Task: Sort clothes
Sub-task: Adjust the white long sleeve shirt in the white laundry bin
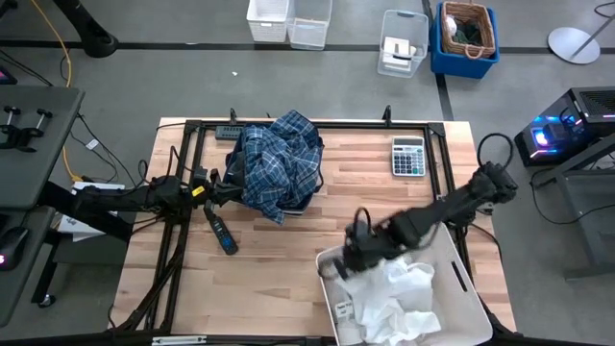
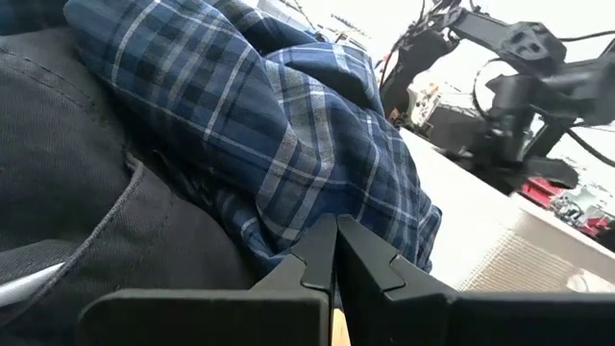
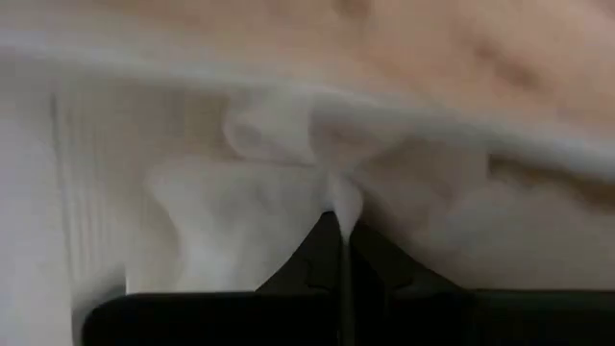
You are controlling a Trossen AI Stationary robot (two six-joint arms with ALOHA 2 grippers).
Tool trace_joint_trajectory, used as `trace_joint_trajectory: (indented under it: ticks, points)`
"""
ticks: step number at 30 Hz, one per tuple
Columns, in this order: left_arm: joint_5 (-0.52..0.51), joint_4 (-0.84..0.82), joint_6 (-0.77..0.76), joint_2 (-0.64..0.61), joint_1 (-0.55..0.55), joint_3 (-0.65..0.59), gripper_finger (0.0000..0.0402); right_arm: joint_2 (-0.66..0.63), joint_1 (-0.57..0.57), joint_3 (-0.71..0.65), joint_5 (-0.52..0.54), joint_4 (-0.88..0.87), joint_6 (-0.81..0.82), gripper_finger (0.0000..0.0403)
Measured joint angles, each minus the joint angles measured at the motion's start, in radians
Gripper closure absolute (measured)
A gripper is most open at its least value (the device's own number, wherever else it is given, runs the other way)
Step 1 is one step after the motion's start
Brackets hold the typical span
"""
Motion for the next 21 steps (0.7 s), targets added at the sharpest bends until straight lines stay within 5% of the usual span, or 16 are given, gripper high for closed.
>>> trace_joint_trajectory:
  ticks: [7,11,16,21]
  points:
    - [0.000,0.000,0.000,0.000,0.000,0.000,0.0401,-0.001,-0.191,-0.013,0.145,-0.028,-0.200,0.0403]
    - [0.000,0.000,0.000,0.000,0.000,0.000,0.0401,-0.002,-0.266,-0.012,0.140,-0.035,-0.326,0.0403]
    - [0.000,0.000,0.000,0.000,0.000,0.000,0.0401,-0.050,-0.260,-0.012,0.042,0.046,-0.461,0.0394]
    - [0.000,0.000,0.000,0.000,0.000,0.000,0.0401,-0.169,-0.228,-0.012,0.075,0.034,-0.544,0.0377]
